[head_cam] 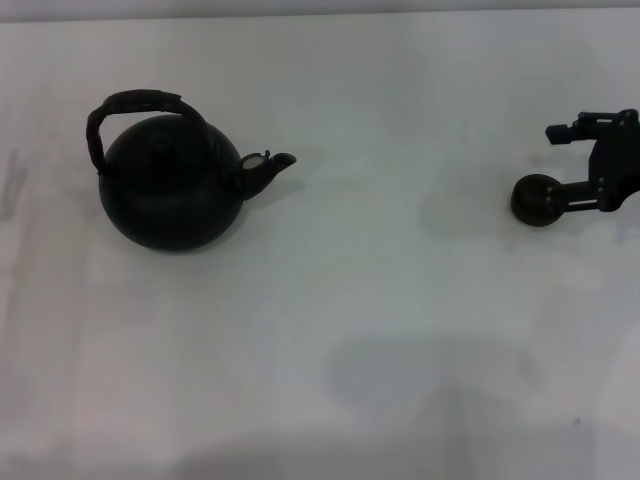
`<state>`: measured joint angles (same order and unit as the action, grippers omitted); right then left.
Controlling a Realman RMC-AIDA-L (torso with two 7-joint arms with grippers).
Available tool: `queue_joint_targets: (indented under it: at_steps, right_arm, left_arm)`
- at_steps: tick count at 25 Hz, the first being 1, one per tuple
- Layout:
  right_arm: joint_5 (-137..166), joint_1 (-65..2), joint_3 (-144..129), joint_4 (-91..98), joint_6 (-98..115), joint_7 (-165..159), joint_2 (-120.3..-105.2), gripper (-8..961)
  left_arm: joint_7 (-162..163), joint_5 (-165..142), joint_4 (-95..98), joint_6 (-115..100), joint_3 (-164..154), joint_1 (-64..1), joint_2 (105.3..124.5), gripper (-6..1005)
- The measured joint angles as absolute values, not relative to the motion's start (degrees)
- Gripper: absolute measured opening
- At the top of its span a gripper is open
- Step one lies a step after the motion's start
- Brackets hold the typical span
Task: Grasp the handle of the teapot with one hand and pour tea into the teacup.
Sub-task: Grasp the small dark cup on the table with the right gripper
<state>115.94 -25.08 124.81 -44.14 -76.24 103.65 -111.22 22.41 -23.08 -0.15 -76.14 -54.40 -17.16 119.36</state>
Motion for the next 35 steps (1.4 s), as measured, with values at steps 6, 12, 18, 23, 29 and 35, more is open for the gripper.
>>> queue_joint_targets:
  at_steps: [6, 12, 18, 23, 29, 35]
  right_arm:
    - [119.1, -26.05, 123.57, -44.15, -75.55, 102.15, -111.72, 808]
    - [121.99, -26.66, 123.46, -44.15, -73.45, 101.88, -112.94, 805]
    - [122.18, -26.75, 123.4, -43.8, -72.19, 101.83, -113.0, 801]
    - [123.31, -26.78, 123.39, -43.5, -71.31, 101.72, -113.02, 798]
    - [123.58, -26.81, 123.39, -43.32, -70.74, 101.19, -113.03, 794]
    - [124.78, -26.81, 123.41, -42.97, -70.42, 100.98, -113.03, 791]
  left_arm:
    - [22.41, -23.11, -0.18, -76.14, -54.4, -17.0, 119.36, 882]
    - [22.41, -23.1, -0.29, -76.15, -54.38, -17.01, 119.36, 882]
    - [22.41, -23.07, -0.44, -76.18, -54.4, -17.15, 119.36, 881]
    - [22.41, -23.04, -0.44, -76.21, -54.42, -17.33, 119.36, 880]
    - [22.41, -23.02, -0.44, -76.2, -54.5, -17.42, 119.36, 880]
    - [22.41, -23.17, -0.44, -76.21, -54.49, -17.8, 119.36, 880]
